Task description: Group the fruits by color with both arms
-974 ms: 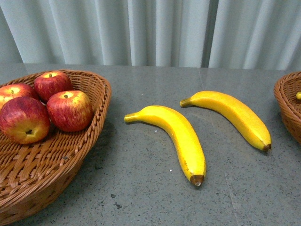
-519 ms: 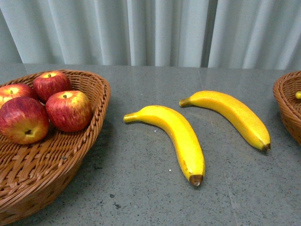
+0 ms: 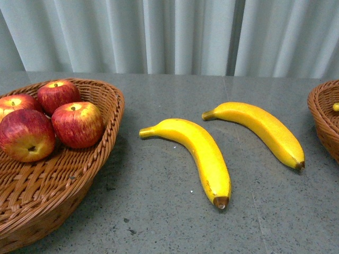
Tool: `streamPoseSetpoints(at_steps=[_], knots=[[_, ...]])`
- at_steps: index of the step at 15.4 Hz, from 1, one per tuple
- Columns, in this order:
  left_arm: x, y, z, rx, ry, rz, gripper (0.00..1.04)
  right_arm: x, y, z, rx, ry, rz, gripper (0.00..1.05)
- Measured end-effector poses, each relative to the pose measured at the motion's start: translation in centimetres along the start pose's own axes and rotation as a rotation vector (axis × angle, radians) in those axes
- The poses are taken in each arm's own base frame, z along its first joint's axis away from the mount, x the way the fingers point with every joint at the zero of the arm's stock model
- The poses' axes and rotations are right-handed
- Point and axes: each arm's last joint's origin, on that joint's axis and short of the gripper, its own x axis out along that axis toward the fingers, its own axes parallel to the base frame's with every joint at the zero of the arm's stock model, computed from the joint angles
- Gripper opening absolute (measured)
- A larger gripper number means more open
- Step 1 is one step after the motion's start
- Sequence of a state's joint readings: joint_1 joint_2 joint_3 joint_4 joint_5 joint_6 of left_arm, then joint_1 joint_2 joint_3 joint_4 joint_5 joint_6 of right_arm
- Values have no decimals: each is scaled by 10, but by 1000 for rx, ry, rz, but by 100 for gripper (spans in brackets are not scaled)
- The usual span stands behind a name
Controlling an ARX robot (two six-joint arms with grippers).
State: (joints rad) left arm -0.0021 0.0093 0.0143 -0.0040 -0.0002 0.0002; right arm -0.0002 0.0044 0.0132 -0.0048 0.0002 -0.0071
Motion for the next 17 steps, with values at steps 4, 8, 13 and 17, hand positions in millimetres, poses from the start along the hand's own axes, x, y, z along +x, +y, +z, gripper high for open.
streamPoseSetpoints(at_steps=[4,8,13,17], knots=[[0,0,0,0,0,0,100,0,0,0,0,0,0,98],[0,0,0,0,0,0,98,0,0,0,0,0,0,98],[0,0,0,0,0,0,98,0,0,0,0,0,0,98],[0,0,0,0,0,0,98,21,4,28,57,-26,35,98]])
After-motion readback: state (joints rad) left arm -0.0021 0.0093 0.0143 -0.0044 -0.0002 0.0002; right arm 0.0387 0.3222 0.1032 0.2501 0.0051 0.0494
